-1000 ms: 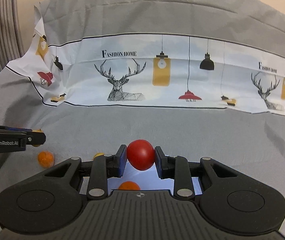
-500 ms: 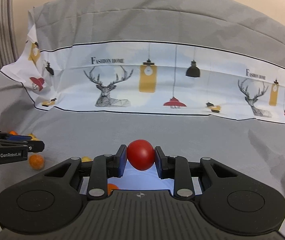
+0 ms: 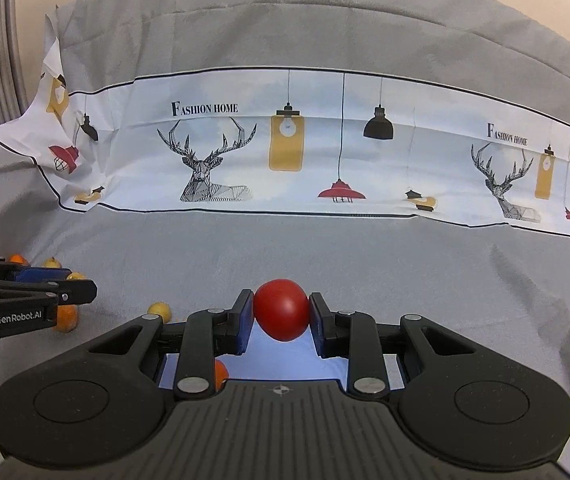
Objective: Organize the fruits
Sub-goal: 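Grasp the yellow fruit with the left tool while the right grasps the tomato, then carry both fruits over the blue plate and open the right tool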
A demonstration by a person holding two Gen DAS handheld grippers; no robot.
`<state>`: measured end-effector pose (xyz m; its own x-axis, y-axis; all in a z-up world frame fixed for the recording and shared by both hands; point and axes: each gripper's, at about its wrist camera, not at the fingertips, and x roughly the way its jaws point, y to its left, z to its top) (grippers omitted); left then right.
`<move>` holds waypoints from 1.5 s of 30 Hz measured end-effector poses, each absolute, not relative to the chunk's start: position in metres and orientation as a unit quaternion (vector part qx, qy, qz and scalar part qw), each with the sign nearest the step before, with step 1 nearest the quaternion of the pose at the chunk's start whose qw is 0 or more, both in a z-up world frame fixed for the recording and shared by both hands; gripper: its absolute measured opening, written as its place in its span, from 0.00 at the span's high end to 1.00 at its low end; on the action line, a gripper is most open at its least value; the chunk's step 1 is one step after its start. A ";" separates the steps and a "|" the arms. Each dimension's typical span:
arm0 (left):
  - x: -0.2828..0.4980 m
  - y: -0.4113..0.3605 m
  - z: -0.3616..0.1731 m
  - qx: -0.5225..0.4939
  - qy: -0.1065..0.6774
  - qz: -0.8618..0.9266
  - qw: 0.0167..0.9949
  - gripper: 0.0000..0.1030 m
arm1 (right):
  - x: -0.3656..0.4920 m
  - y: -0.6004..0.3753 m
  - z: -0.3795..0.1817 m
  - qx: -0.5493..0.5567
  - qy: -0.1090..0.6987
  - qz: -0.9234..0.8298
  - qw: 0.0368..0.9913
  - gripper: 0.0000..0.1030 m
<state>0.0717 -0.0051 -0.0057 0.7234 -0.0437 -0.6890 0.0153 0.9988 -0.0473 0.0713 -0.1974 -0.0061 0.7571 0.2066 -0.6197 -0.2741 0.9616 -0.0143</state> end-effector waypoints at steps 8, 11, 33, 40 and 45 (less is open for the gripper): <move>0.073 -0.006 -0.006 -0.024 0.371 -0.024 0.928 0.73 | 0.073 -0.199 -0.009 -0.052 0.328 0.130 0.934 0.70; 0.073 -0.009 -0.007 -0.019 0.371 -0.028 0.928 0.73 | 0.073 -0.200 -0.010 -0.051 0.329 0.129 0.934 0.70; 0.076 -0.025 -0.013 -0.010 0.371 -0.052 0.927 0.73 | 0.081 -0.210 -0.019 -0.056 0.351 0.107 0.929 0.70; 0.074 -0.043 -0.019 0.007 0.381 -0.095 0.920 0.73 | 0.088 -0.221 -0.027 -0.040 0.383 0.084 0.919 0.70; 0.073 -0.061 -0.029 0.021 0.391 -0.131 0.911 0.73 | 0.090 -0.221 -0.029 -0.037 0.397 0.082 0.914 0.70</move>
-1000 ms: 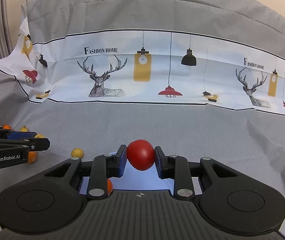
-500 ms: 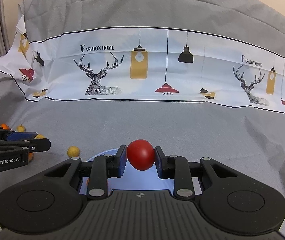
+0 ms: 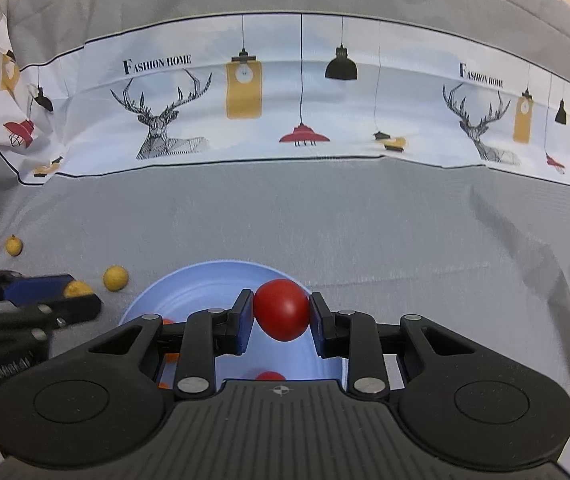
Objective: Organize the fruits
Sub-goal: 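Carry both fruits over the blue plate and open the right tool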
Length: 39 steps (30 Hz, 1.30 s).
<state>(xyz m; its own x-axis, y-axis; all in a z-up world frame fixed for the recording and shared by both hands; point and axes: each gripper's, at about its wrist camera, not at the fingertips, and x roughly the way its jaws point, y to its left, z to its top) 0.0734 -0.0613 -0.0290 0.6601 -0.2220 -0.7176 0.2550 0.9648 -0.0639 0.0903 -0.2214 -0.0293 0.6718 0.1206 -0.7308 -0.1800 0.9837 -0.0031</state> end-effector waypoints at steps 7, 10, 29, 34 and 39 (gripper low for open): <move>0.075 -0.086 -0.042 0.047 0.397 -0.159 0.903 0.73 | 0.091 -0.221 -0.034 -0.035 0.403 0.083 0.911 0.70; 0.077 -0.092 -0.046 0.050 0.398 -0.168 0.900 0.73 | 0.092 -0.219 -0.035 -0.034 0.406 0.082 0.910 0.70; 0.088 -0.115 -0.057 0.055 0.411 -0.181 0.892 0.73 | 0.097 -0.218 -0.042 -0.035 0.428 0.079 0.900 0.70; 0.088 -0.116 -0.059 0.058 0.415 -0.180 0.890 0.73 | 0.097 -0.214 -0.044 -0.038 0.432 0.082 0.898 0.70; 0.090 -0.116 -0.058 0.056 0.415 -0.180 0.890 0.73 | 0.098 -0.214 -0.044 -0.039 0.434 0.084 0.896 0.70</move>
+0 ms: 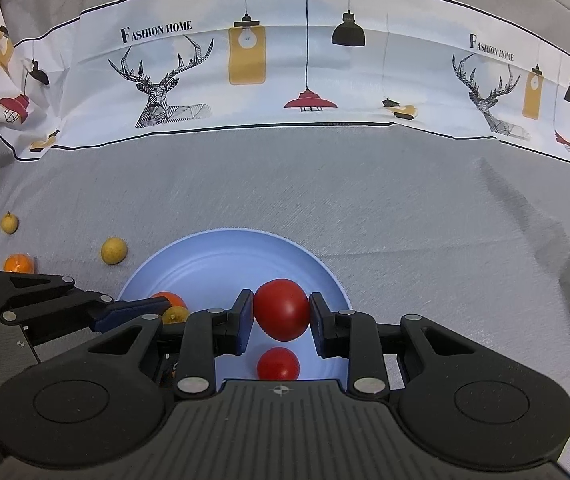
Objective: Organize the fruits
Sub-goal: 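Carry both fruits over the blue plate and open the right tool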
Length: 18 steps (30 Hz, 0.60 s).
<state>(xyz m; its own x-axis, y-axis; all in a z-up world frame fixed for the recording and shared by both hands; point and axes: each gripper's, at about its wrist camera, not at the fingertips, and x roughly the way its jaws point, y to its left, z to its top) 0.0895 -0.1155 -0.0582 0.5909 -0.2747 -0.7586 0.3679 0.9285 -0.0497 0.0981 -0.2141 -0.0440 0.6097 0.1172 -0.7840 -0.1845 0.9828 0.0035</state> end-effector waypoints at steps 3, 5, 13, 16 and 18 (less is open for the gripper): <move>0.090 -0.115 -0.058 0.055 0.415 -0.180 0.890 0.73 | 0.098 -0.214 -0.045 -0.040 0.436 0.086 0.895 0.70; 0.090 -0.114 -0.058 0.053 0.416 -0.180 0.890 0.72 | 0.098 -0.214 -0.045 -0.040 0.438 0.085 0.894 0.69; 0.091 -0.111 -0.057 0.049 0.416 -0.178 0.891 0.72 | 0.097 -0.214 -0.045 -0.040 0.436 0.082 0.895 0.69; 0.091 -0.110 -0.056 0.046 0.415 -0.177 0.891 0.72 | 0.097 -0.214 -0.045 -0.039 0.434 0.080 0.896 0.69; 0.091 -0.109 -0.055 0.046 0.414 -0.176 0.892 0.72 | 0.097 -0.214 -0.045 -0.039 0.434 0.079 0.897 0.69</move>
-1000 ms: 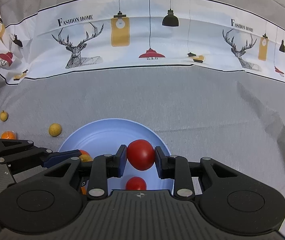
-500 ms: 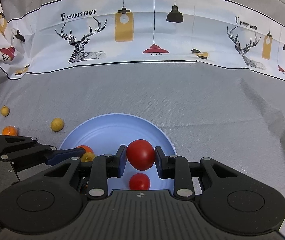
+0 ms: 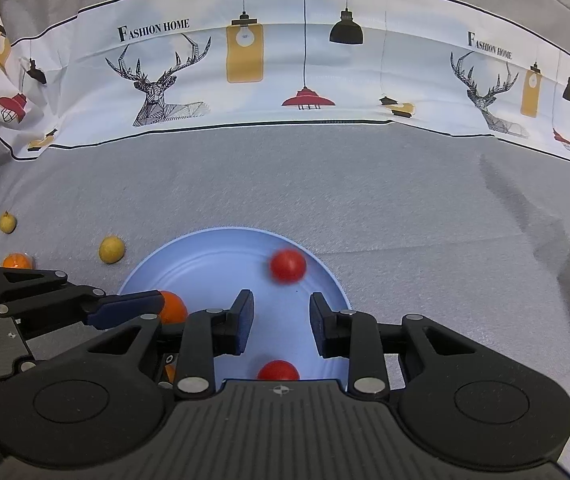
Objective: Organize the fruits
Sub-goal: 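Carry both fruits over the blue plate and open the right tool, then open the left tool over the plate, then move both tools to loose fruit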
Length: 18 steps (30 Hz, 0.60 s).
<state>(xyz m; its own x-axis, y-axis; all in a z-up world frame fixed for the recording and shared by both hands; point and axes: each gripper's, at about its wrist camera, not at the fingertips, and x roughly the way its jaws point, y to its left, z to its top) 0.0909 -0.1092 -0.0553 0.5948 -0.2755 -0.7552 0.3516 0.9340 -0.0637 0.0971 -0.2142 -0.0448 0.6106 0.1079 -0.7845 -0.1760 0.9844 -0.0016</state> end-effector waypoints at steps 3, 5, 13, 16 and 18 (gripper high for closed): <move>0.091 -0.109 -0.055 0.045 0.414 -0.175 0.892 0.72 | 0.096 -0.214 -0.045 -0.040 0.433 0.079 0.897 0.69; 0.090 -0.108 -0.054 0.045 0.413 -0.174 0.893 0.72 | 0.096 -0.214 -0.045 -0.041 0.432 0.077 0.898 0.69; 0.090 -0.104 -0.049 0.042 0.405 -0.166 0.898 0.72 | 0.095 -0.214 -0.045 -0.041 0.427 0.072 0.900 0.69; 0.090 -0.098 -0.046 0.036 0.400 -0.156 0.903 0.72 | 0.095 -0.211 -0.044 -0.040 0.422 0.069 0.903 0.69; 0.089 -0.093 -0.042 0.032 0.393 -0.145 0.908 0.74 | 0.095 -0.209 -0.043 -0.037 0.418 0.067 0.905 0.69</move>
<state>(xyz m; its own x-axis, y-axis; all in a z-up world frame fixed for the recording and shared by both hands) 0.0888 -0.0926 -0.0417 0.6493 -0.2377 -0.7224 0.2880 0.9560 -0.0557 0.0945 -0.2093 -0.0433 0.6413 0.0910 -0.7619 -0.1526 0.9882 -0.0104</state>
